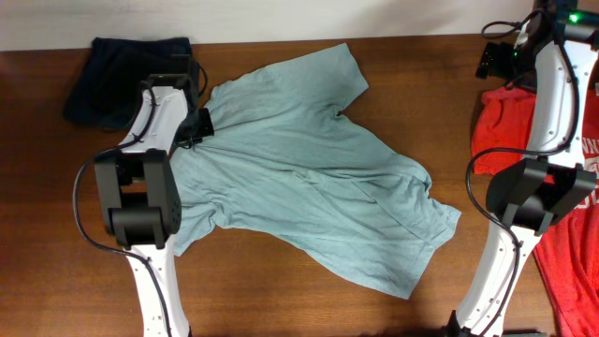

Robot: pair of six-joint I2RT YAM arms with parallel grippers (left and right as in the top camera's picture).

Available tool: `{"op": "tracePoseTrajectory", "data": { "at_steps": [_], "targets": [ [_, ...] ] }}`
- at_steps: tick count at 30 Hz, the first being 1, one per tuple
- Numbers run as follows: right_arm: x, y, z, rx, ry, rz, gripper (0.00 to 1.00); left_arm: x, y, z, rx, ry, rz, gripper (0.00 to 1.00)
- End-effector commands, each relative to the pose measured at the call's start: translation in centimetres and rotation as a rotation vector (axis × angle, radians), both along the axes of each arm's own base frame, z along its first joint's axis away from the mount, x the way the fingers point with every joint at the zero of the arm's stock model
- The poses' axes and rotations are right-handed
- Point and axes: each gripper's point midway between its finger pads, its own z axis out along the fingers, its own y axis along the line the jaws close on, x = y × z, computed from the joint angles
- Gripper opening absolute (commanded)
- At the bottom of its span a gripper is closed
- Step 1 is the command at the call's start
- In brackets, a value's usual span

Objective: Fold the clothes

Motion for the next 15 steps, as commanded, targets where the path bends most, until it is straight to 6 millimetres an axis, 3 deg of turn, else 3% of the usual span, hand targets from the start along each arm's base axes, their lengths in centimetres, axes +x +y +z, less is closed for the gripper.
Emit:
{"op": "tracePoseTrajectory", "data": {
  "at_steps": [1, 10, 14, 15],
  "targets": [
    [0.0, 0.2, 0.7, -0.003, -0.014, -0.003, 0.99, -0.8, -1.3, -2.9, -0.092, 0.049, 0.021, 0.0],
    [0.8, 0.7, 0.9, 0.025, -0.05, 0.012, 0.99, -0.9, -1.3, -2.9, -0.092, 0.054, 0.032, 0.0],
    [-1.0, 4.1, 0.4, 0.201, 0.012, 0.065, 0.99, -0.9, -1.2, -2.9, -0.092, 0.054, 0.032, 0.03],
    [-1.5, 4.6, 0.3, 0.227, 0.033, 0.068, 0.93, -0.9, -1.2, -2.9, -0.092, 0.054, 0.032, 0.06]
  ]
}}
